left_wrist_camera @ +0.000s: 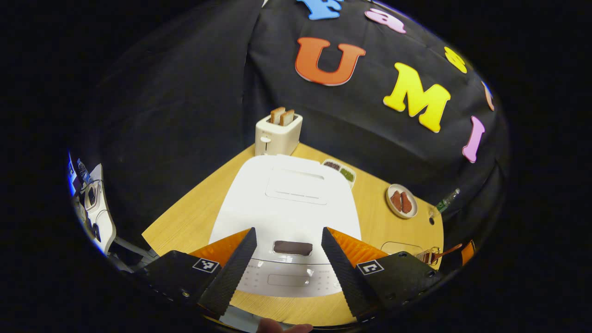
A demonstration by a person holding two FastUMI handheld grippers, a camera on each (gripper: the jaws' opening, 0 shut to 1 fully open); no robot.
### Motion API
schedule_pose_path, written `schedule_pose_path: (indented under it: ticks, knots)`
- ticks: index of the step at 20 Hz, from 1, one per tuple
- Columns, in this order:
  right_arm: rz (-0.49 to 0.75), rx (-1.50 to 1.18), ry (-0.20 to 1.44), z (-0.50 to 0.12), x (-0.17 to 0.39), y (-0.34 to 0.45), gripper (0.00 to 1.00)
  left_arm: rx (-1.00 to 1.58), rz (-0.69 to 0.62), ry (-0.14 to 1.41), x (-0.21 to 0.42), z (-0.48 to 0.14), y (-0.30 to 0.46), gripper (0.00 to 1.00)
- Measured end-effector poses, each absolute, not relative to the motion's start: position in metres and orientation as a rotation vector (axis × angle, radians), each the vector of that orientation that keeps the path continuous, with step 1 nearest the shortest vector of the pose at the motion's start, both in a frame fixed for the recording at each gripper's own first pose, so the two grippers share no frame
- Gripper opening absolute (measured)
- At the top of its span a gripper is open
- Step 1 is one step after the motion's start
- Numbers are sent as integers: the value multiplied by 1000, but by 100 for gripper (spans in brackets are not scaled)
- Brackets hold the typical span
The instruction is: Close the left gripper, press the button to open the rice cooker; take a wooden spoon from the chopstick holder with the right hand, scoop a spoonful of rice and pour it into the rice cooker, then put the wooden spoon back into the chopstick holder.
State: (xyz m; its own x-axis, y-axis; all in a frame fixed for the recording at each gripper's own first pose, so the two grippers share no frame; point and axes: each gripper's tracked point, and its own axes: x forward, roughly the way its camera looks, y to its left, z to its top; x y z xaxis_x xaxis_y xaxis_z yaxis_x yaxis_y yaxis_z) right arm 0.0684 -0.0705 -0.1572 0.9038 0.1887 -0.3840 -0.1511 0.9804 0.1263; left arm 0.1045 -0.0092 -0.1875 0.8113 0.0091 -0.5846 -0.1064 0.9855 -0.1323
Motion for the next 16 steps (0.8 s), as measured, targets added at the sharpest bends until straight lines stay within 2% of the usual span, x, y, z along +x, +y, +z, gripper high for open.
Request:
schedule_pose_path:
  ticks: [6,10,13,16]
  knots:
    - [134,55,251,-104,-6,-41,98,-64,-68,299,1,-91,-14,93]
    - [137,24,156,-70,-60,-27,97,-13,-141,126,-64,-53,-32,94]
    - [141,6,109,-63,-86,-15,96,10,-162,35,-101,-40,-45,94]
    - [125,-15,77,-54,-118,-13,99,35,-185,13,-127,-41,-52,94]
